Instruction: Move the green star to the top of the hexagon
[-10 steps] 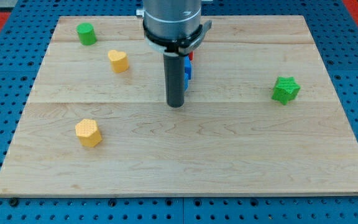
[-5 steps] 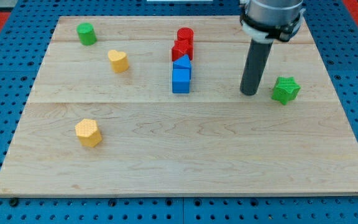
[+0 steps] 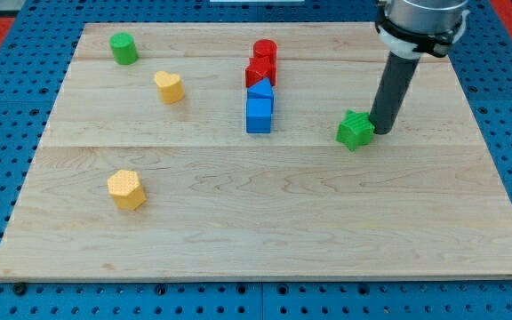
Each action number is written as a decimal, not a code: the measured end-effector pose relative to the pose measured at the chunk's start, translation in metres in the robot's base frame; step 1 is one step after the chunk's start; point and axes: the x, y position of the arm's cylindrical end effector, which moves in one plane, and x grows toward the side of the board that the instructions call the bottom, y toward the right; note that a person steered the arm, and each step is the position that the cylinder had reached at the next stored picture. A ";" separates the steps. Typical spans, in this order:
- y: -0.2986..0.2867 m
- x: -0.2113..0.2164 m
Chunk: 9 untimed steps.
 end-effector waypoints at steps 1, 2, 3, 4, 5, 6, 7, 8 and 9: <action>-0.034 -0.003; -0.099 0.040; -0.112 0.051; -0.111 0.068; -0.146 0.072; -0.230 0.045; -0.259 0.047; -0.275 0.033; -0.299 -0.001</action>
